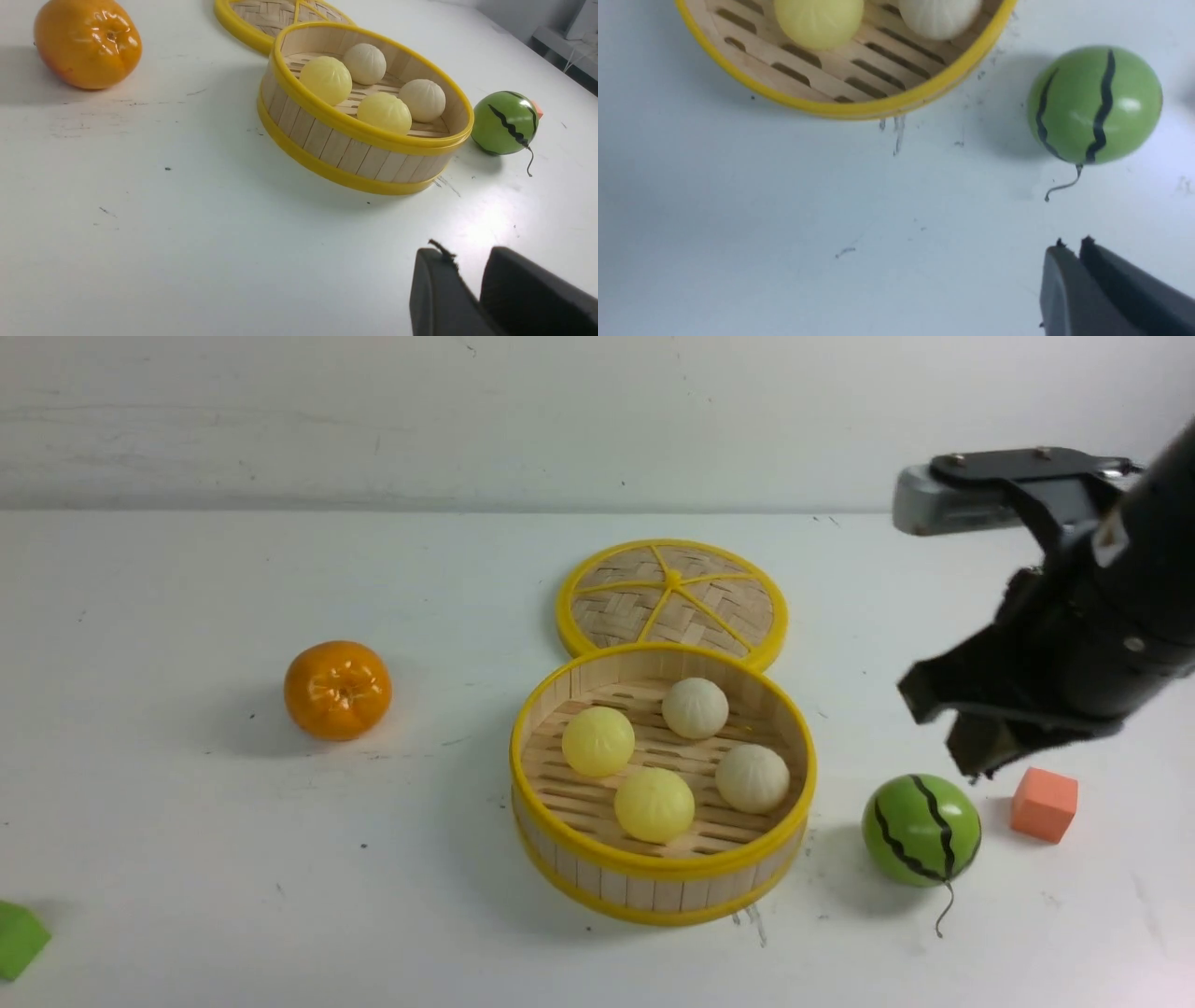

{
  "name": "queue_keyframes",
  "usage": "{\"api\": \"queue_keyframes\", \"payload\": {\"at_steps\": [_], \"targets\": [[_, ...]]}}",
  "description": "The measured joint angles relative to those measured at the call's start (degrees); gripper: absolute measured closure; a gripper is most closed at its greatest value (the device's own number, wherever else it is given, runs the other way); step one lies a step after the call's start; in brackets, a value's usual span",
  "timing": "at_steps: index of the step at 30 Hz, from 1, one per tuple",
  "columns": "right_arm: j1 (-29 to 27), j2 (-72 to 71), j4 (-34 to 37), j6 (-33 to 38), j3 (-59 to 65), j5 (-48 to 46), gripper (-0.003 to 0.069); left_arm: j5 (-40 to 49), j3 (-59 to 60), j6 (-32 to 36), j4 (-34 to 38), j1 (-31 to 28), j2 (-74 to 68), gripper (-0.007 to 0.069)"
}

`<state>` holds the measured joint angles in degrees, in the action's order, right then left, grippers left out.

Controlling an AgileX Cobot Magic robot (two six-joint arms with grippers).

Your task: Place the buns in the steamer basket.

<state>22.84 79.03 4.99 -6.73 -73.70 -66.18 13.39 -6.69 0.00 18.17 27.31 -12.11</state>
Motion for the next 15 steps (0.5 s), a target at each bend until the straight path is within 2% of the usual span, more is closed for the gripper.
{"api": "queue_keyframes", "payload": {"at_steps": [2,6,15], "targets": [[0.0,-3.9,-0.4,-0.2,3.5,0.7,0.0676,0.0,0.0,0.0,0.0,0.0,0.0,0.0480],[0.0,-9.1,-0.7,-0.4,7.4,-0.8,0.0678,0.0,0.0,0.0,0.0,0.0,0.0,0.0480],[0.0,-12.7,-0.8,-0.4,7.9,-5.0,0.0677,0.0,0.0,0.0,0.0,0.0,0.0,0.0479]]}}
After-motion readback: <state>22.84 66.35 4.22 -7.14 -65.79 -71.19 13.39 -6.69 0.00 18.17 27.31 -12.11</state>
